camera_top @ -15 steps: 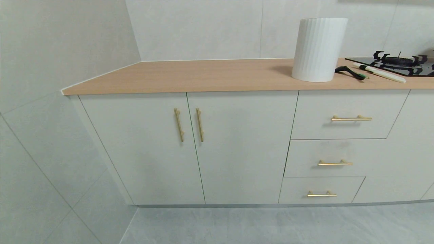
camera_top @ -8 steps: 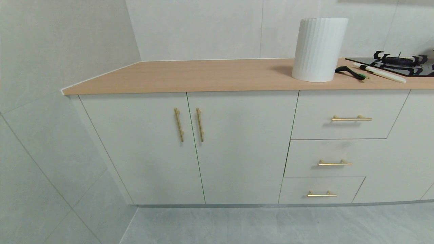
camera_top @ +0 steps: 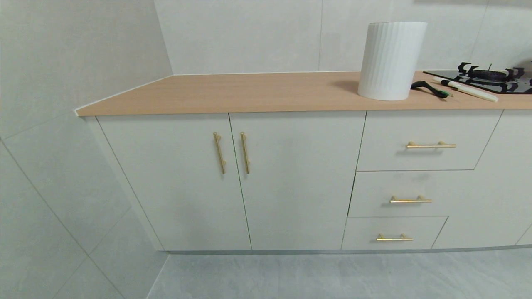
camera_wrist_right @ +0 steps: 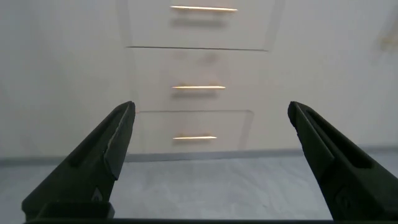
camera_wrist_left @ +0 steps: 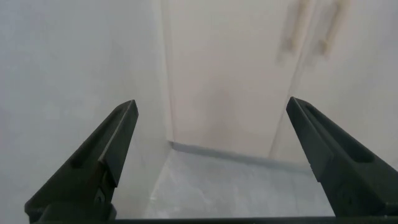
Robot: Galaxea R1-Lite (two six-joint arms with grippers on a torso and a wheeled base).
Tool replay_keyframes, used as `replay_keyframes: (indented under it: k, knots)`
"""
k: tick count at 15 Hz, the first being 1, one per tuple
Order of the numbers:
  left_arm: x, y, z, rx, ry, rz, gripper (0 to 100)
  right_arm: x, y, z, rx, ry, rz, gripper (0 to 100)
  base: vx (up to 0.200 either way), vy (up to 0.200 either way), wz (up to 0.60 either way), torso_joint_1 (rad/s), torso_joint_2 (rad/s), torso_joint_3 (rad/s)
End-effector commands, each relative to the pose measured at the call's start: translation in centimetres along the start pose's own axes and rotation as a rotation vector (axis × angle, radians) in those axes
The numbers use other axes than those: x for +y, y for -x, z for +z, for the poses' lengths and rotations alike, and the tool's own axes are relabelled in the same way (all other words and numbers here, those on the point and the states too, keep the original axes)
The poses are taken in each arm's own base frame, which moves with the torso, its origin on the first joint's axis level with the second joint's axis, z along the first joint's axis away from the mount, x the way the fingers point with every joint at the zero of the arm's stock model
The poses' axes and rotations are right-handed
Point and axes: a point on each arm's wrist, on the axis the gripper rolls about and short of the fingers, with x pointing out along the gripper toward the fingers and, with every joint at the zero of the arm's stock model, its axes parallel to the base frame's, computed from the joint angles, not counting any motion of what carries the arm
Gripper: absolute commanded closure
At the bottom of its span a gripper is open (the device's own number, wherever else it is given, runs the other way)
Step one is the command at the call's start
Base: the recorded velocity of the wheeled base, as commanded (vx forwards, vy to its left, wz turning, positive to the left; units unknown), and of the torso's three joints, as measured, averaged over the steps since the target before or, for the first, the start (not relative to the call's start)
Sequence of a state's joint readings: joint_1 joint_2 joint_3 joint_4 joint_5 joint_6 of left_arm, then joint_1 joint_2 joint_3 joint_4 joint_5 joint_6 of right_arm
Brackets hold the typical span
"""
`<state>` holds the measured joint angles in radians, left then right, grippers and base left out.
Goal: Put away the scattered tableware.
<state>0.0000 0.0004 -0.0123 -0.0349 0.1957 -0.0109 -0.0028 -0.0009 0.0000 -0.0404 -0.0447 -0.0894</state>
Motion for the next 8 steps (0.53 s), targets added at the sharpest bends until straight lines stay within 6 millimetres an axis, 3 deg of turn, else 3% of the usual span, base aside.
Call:
replay_keyframes:
  k: [1,8]
  knots:
    - [-0.12,-0.08,-0.38,0.015,0.008,-0.053,0,0.08,-0.02,-0.35,0.038,0.003,0.023,0,0.000,0.000,0.00,0.000,0.00,0.000]
    - [-0.28,-0.05,-0.69,0.044,-0.041,-0.127,0,0.10,-0.03,-0.18,0.019,0.002,0.043,0,0.000,0.000,0.00,0.000,0.00,0.000]
